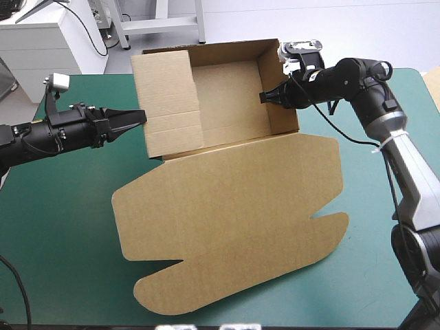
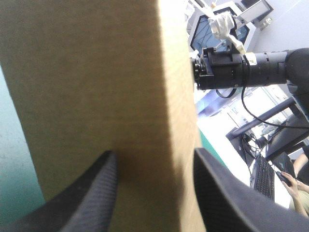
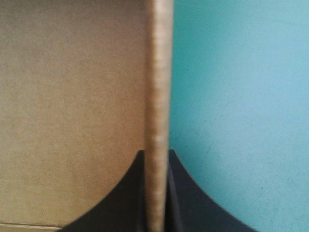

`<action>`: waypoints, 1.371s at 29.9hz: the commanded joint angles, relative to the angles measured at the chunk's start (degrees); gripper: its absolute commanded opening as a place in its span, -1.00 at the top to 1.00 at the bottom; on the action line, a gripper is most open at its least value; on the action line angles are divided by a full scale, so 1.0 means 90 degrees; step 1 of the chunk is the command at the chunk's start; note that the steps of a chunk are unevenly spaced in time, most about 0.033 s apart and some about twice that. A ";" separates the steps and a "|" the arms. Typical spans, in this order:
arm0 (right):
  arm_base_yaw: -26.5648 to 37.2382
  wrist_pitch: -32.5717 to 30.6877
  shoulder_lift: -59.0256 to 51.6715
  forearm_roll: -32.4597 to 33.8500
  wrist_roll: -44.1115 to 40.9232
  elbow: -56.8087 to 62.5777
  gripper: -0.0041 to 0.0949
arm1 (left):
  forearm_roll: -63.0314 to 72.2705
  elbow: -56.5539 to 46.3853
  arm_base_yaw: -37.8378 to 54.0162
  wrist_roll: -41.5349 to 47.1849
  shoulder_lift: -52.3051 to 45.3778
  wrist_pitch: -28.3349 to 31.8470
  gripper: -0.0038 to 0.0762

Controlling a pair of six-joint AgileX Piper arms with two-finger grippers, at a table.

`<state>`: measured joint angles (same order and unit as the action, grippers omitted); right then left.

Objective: Fold the box

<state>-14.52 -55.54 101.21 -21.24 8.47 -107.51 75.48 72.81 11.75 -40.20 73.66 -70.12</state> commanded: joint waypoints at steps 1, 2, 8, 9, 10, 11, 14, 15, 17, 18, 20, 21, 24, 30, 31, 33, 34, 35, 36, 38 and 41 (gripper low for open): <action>-0.0007 0.0343 -0.0222 -0.0231 -0.0119 -0.0174 0.95 | 0.0460 0.0198 -0.0115 0.0228 -0.0174 -0.0419 -0.30; -0.0019 0.0332 -0.0201 -0.0246 -0.0119 -0.0174 0.95 | 0.0332 0.0198 -0.0193 0.0344 -0.0174 -0.0407 -0.33; -0.0363 0.0476 -0.0121 -0.0070 -0.0119 -0.0174 0.95 | -0.1208 0.0198 -0.0772 0.1039 -0.0174 0.0534 -0.34; -0.0438 0.0518 -0.0121 0.0051 -0.0119 -0.0174 0.94 | -0.1413 0.0198 -0.0889 0.1195 -0.0174 0.0765 -0.34; -0.0490 0.0538 -0.0121 0.0151 -0.0154 -0.0174 0.94 | -0.1589 0.0198 -0.1010 0.1211 -0.0174 0.0922 -0.33; -0.0548 0.0538 -0.0121 0.0252 -0.0200 -0.0174 0.94 | -0.1768 0.0198 -0.1136 0.1211 -0.0174 0.1093 -0.33; -0.0717 0.0538 -0.0121 0.0617 -0.0313 -0.0174 0.94 | -0.2333 0.0198 -0.1543 0.1552 -0.0174 0.1637 -0.33; -0.0758 0.0538 -0.0121 0.0695 -0.0357 -0.0174 0.94 | -0.2597 0.0198 -0.1675 0.1818 -0.0174 0.1878 -0.33; -0.0853 0.0538 -0.0121 0.0817 -0.0405 -0.0174 0.94 | -0.3146 0.0198 -0.1907 0.2215 -0.0163 0.2310 -0.33; -0.0898 0.0538 -0.0121 0.0880 -0.0405 -0.0174 0.94 | -0.3473 0.0198 -0.2027 0.2415 -0.0163 0.2518 -0.33; -0.0976 0.0538 -0.0121 0.1006 -0.0449 -0.0174 0.94 | -0.4105 0.0198 -0.2236 0.2880 -0.0163 0.2866 -0.33; -0.1029 0.0538 -0.0121 0.1031 -0.0459 -0.0174 0.94 | -0.4410 0.0198 -0.2328 0.3148 -0.0150 0.3042 -0.33; -0.1100 0.0538 -0.0121 0.1067 -0.0473 -0.0174 0.94 | -0.5050 0.0198 -0.2518 0.3782 -0.0058 0.3411 -0.33; -0.1148 0.0398 -0.0121 0.1054 -0.0512 -0.0174 0.94 | -0.5444 0.0198 -0.2589 0.4646 0.0368 0.3479 -0.33; -0.1148 0.0350 -0.0121 0.1069 -0.0512 -0.0174 0.94 | -0.5444 0.0198 -0.2589 0.4741 0.0432 0.3479 -0.32; -0.1148 0.0264 -0.0121 0.1101 -0.0512 -0.0174 0.94 | -0.5444 0.0198 -0.2589 0.4820 0.0520 0.3479 -0.25; -0.1148 0.0219 -0.0121 0.1156 -0.0512 -0.0174 0.94 | -0.5444 0.0198 -0.2589 0.4820 0.0533 0.3494 -0.18; -0.1148 0.0174 -0.0121 0.1188 -0.0512 -0.0174 0.94 | -0.5444 0.0198 -0.2589 0.4820 0.0533 0.3506 -0.11; -0.1148 0.0154 -0.0121 0.1252 -0.0512 -0.0174 0.94 | -0.5444 0.0198 -0.2589 0.4820 0.0533 0.3532 0.00; -0.1148 0.0138 -0.0121 0.1298 -0.0524 -0.0174 0.94 | -0.5444 0.0198 -0.2589 0.4820 0.0533 0.3565 0.26; -0.1148 0.0129 -0.0121 0.1298 -0.0568 -0.0174 0.94 | -0.5444 0.0198 -0.2589 0.4820 0.0533 0.3565 0.73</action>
<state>-24.14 -56.10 103.57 -5.08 2.10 -107.37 23.16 72.81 -11.01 3.55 80.22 -42.50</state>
